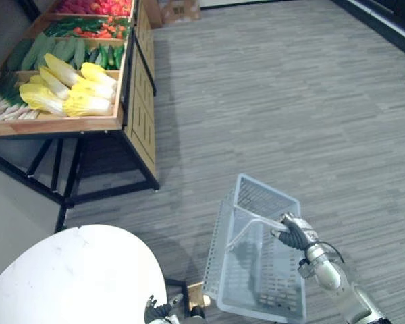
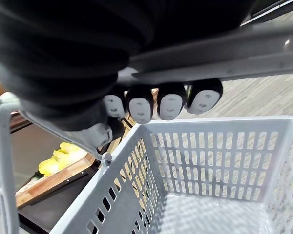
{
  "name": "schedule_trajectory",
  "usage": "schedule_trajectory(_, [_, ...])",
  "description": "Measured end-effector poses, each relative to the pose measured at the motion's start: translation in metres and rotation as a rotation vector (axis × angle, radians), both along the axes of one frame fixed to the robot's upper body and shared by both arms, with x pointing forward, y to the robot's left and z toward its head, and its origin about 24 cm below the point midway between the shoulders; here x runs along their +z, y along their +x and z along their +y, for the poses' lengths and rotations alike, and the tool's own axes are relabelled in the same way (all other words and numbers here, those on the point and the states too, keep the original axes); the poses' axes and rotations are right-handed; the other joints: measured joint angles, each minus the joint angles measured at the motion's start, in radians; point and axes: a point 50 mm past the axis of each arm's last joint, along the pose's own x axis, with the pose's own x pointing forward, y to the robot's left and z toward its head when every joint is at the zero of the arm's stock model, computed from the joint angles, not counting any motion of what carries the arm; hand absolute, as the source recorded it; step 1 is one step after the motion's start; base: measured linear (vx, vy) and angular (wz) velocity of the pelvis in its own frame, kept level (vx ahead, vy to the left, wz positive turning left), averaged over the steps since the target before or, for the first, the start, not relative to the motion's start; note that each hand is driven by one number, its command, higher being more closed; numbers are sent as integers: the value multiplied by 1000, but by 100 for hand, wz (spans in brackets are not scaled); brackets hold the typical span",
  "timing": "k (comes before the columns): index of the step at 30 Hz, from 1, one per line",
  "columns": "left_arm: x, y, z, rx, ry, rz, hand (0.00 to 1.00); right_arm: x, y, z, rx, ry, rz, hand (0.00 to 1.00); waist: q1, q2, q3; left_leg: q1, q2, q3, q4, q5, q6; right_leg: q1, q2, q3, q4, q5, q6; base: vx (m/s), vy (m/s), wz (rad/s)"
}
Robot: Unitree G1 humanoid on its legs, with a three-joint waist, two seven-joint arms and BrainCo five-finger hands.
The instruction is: Pick vegetable in the basket
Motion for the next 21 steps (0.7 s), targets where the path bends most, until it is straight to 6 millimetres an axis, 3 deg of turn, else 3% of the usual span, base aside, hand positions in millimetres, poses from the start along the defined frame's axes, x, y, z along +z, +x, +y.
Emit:
schedule_trajectory(3, [0, 1, -1, -12, -1, -1, 0, -6, 0, -3, -10, -8, 24, 100, 1, 0, 0, 14, -1, 2, -10, 0, 0, -2, -1, 2, 20, -1, -1, 36, 14, -1])
schedule_trajectory(5, [0, 1, -3, -21, -2, -3, 0, -8, -1, -5, -20, -13, 34, 100, 5, 0, 0, 18, 1, 12, -13, -9, 5, -58, -10, 14, 130, -43, -14, 9, 46, -11])
schedule_trajectory(6, [1, 3, 0, -22, 5, -7, 0, -7, 0, -6, -29, -18, 26, 100, 6, -13, 7, 28, -11, 16, -11, -34, 7, -110, -38, 19, 256, -95, -13, 0, 57, -9])
schedule_trajectory(8, [0, 1, 0, -22, 9, 0, 0, -5, 2, -11, -57, -19, 16, 100, 2, -21, 14, 68, -22, 8, -16, -54, 10, -209, -83, 20, 543, -111, -38, -51, 55, 2])
schedule_trajectory(9, [1, 0, 3, -23, 14, 2, 0, -3, 3, -12, -68, -13, 6, 100, 0, -28, 18, 89, -27, 6, -17, -59, 11, -239, -100, 23, 639, -97, -80, -53, 80, 17])
schedule_trajectory(10, [1, 0, 9, -34, 31, 6, 0, -2, 4, -12, -94, -4, -14, 100, -2, -49, 24, 123, -36, -11, -18, -69, 19, -289, -129, 44, 785, -47, -145, 22, 76, 26])
schedule_trajectory(11, [2, 0, 13, -44, 46, 6, 0, -1, 5, -11, -114, 3, -30, 100, -8, -56, 32, 153, -33, -30, -15, -82, 34, -351, -143, 79, 910, 15, -119, 72, 55, 27])
schedule_trajectory(12, [2, -1, 16, -44, 55, 14, 0, -1, 5, -9, -121, 12, -36, 100, -8, -63, 33, 162, -25, -34, -6, -91, 38, -369, -137, 78, 943, -25, -120, 129, 12, 22])
schedule_trajectory(13, [2, -6, 23, -43, 71, 36, 0, -1, 6, -6, -127, 32, -38, 100, -10, -61, 35, 167, 8, -42, 23, -119, 32, -395, -111, 40, 904, -109, -138, 130, -2, 15])
schedule_trajectory(14, [2, -6, 24, -43, 74, 39, 0, -1, 6, -6, -131, 37, -40, 100, -11, -60, 35, 168, 16, -46, 27, -126, 29, -406, -102, 24, 856, -113, -137, 176, -28, 22])
schedule_trajectory(16, [1, -9, 26, -38, 74, 54, 0, 0, 7, -8, -152, 51, -47, 100, -11, -58, 38, 170, 19, -67, 30, -141, 28, -418, -91, 6, 613, -84, -96, 257, -95, 26])
schedule_trajectory(18, [0, -11, 26, -43, 73, 65, 0, 3, 10, -11, -179, 51, -55, 100, -13, -51, 50, 190, 19, -99, 30, -180, -1, -413, -80, 24, 273, -33, -26, 401, -207, 43])
schedule_trajectory(20, [0, -12, 27, -51, 80, 67, 0, 5, 11, -18, -212, 48, -68, 100, -17, -56, 59, 216, 19, -144, 31, -219, -39, -412, -87, 38, 245, -47, -35, 476, -340, 70])
schedule_trajectory(21, [-1, -15, 25, -53, 75, 80, 0, 7, 13, -23, -226, 29, -80, 100, -30, -39, 58, 241, 49, -170, 26, -237, -56, -416, -64, 54, 305, 16, -46, 364, -279, 87])
